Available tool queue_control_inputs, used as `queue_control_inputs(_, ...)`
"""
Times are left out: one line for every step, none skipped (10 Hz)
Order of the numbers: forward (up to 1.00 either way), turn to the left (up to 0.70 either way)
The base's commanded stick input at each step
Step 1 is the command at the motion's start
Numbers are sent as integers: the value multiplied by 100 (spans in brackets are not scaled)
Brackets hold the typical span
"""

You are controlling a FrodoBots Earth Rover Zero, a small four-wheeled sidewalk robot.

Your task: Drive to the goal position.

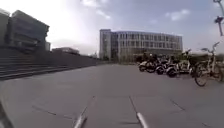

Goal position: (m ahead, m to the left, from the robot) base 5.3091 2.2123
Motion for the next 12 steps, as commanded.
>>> queue_control_inputs(100,0)
queue_control_inputs(100,0)
queue_control_inputs(100,0)
queue_control_inputs(100,0)
queue_control_inputs(100,0)
queue_control_inputs(100,0)
queue_control_inputs(100,0)
queue_control_inputs(100,0)
queue_control_inputs(100,0)
queue_control_inputs(100,0)
queue_control_inputs(100,0)
queue_control_inputs(100,0)
